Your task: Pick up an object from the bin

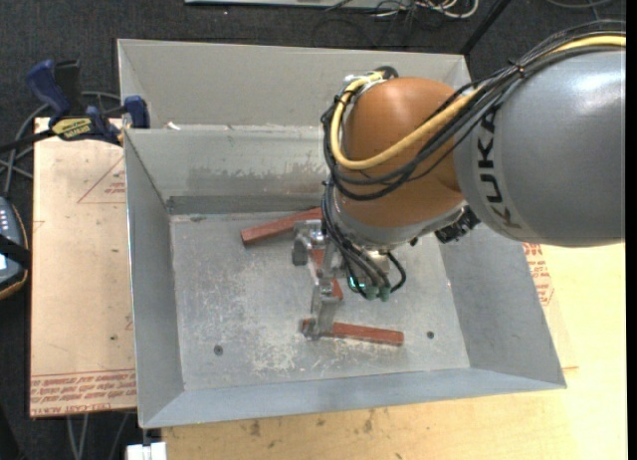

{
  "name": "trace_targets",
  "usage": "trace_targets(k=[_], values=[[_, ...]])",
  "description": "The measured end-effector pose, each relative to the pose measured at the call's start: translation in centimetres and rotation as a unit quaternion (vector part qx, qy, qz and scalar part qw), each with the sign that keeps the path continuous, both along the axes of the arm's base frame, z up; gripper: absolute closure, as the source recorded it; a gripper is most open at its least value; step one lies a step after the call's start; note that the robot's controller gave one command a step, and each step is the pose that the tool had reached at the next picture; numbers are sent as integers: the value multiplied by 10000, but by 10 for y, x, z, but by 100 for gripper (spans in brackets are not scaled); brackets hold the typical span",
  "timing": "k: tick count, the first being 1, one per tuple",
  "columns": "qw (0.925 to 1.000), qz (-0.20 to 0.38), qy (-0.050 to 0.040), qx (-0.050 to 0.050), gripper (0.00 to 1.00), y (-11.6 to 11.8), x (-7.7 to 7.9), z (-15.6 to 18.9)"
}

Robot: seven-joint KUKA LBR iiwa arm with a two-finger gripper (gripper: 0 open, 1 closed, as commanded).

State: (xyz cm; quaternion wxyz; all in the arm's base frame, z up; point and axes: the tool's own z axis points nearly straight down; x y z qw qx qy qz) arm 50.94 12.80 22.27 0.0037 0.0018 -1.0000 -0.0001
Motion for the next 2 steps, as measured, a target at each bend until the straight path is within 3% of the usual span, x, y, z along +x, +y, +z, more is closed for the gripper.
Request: trace_targets(k=[1, 2], values=[[9989, 458, -11, -10, 0, -66, -13, -47], [9953, 962, -54, 12, 0, -87, 16, -155]])
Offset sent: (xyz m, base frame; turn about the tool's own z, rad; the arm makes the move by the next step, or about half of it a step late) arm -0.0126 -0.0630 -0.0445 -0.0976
